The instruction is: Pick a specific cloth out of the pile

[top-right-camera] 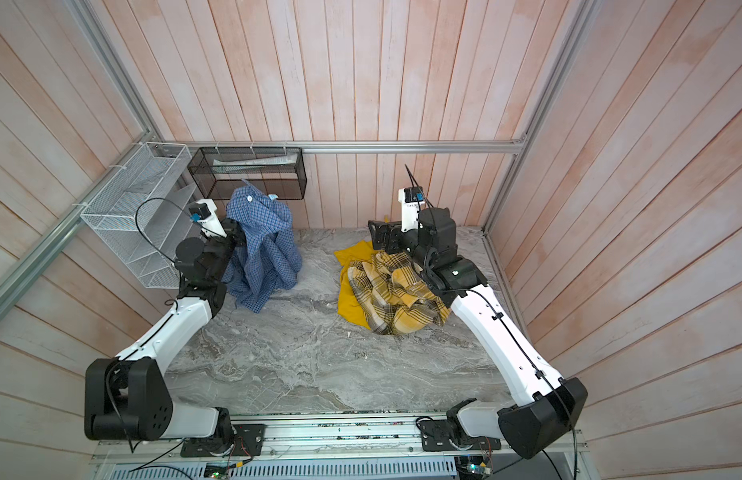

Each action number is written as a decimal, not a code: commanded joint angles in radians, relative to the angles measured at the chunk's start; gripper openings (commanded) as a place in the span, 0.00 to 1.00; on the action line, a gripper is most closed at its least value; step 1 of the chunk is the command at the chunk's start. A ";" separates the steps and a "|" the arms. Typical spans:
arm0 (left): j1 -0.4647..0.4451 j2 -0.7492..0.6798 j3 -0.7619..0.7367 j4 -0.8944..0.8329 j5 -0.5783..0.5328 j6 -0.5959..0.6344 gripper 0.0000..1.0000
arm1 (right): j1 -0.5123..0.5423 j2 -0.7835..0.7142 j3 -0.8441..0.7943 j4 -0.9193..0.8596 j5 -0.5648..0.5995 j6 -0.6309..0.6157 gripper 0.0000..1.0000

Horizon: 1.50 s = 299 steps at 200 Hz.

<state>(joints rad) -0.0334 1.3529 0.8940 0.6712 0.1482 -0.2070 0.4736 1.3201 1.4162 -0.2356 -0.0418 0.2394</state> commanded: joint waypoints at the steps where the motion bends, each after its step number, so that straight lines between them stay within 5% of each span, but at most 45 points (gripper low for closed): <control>1: -0.024 -0.138 -0.117 0.039 -0.035 -0.050 0.00 | -0.014 -0.019 -0.020 0.012 0.001 0.018 0.98; 33: -0.037 -0.275 -0.236 -0.168 -0.100 -0.113 0.00 | -0.026 -0.010 -0.040 0.005 -0.026 0.027 0.98; 67: -0.033 -0.255 -0.207 -0.431 -0.179 -0.114 0.00 | -0.032 0.008 -0.039 -0.002 -0.052 0.032 0.98; 184: 0.074 0.208 0.149 -0.869 -0.113 -0.104 0.00 | -0.039 0.011 -0.071 -0.019 -0.065 0.049 0.98; 289: 0.080 0.416 0.280 -1.107 -0.073 -0.044 0.00 | -0.065 0.009 -0.109 -0.017 -0.078 0.055 0.98; 299: 0.079 0.416 0.278 -1.116 -0.070 -0.041 0.22 | -0.068 0.013 -0.106 -0.019 -0.084 0.054 0.98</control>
<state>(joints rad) 0.0628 1.7576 1.1622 -0.3748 0.0490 -0.2821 0.4168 1.3334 1.3083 -0.2481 -0.1074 0.2874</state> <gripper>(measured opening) 0.068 0.979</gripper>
